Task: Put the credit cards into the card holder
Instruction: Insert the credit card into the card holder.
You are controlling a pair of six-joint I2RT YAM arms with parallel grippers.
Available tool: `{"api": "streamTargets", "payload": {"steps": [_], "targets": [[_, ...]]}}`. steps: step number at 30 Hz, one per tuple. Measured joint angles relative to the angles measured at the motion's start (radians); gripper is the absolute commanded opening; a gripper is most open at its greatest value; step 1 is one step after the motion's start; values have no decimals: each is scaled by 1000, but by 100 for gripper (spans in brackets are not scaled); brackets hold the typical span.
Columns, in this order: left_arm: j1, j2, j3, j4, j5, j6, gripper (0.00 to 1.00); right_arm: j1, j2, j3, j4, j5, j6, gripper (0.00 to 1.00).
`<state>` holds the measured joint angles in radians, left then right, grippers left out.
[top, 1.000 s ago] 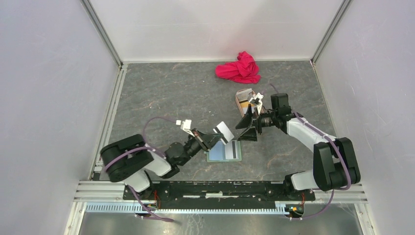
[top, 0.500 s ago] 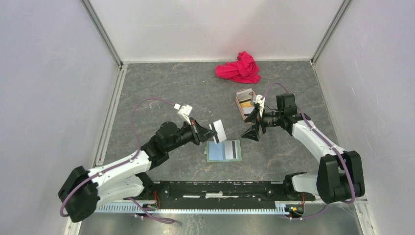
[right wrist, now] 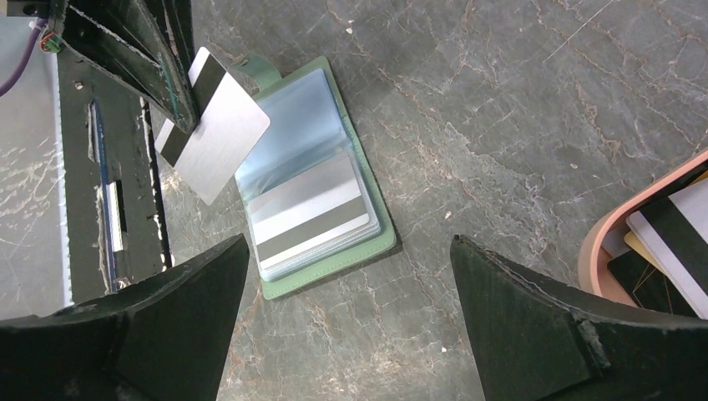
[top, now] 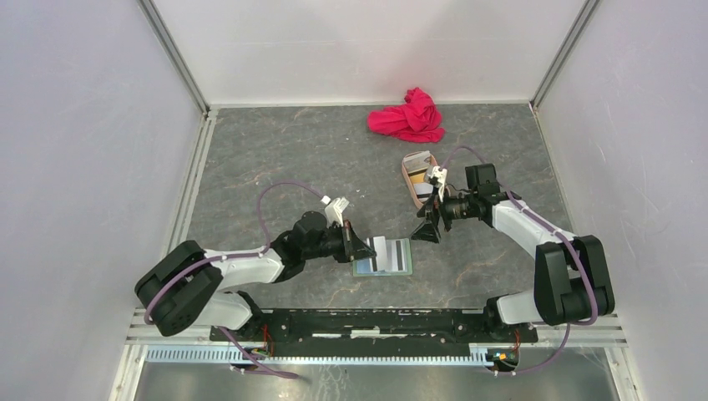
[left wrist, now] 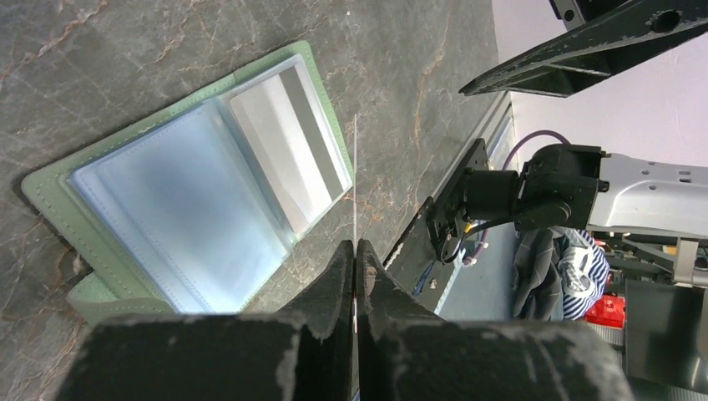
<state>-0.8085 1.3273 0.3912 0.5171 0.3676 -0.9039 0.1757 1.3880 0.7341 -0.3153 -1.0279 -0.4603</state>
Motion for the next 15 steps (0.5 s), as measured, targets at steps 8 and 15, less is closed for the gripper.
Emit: {"api": "streamTargets", "payload": {"steps": [8,15], "targets": [[9,57,-10,39,-31,-32,2,9,10,-4,6,0,10,98],[12,138,-10,84,-53,-59,2,12,10,-4,7,0,10,98]]}}
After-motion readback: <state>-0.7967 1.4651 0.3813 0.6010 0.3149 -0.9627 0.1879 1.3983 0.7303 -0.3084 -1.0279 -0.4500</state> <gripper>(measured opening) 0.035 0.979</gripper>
